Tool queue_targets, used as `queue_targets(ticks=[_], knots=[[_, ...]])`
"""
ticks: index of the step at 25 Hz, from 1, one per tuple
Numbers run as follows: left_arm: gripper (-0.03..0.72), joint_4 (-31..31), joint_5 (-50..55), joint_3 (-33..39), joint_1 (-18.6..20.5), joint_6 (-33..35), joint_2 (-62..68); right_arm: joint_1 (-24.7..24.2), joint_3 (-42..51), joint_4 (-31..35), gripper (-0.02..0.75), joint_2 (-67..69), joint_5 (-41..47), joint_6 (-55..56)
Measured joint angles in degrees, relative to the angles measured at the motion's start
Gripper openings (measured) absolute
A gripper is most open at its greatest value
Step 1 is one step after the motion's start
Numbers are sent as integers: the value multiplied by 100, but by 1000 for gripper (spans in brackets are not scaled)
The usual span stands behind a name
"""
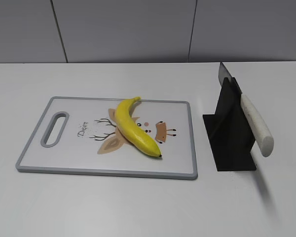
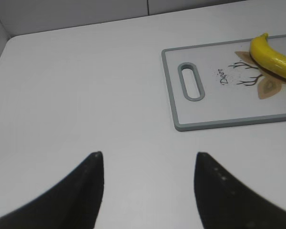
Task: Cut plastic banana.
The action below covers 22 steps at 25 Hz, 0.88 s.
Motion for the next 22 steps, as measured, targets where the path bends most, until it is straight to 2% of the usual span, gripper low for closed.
queue_targets(ticks=[22], knots=[[553, 0, 0, 0, 0, 0, 0, -55, 0, 23, 595, 0, 0, 0]])
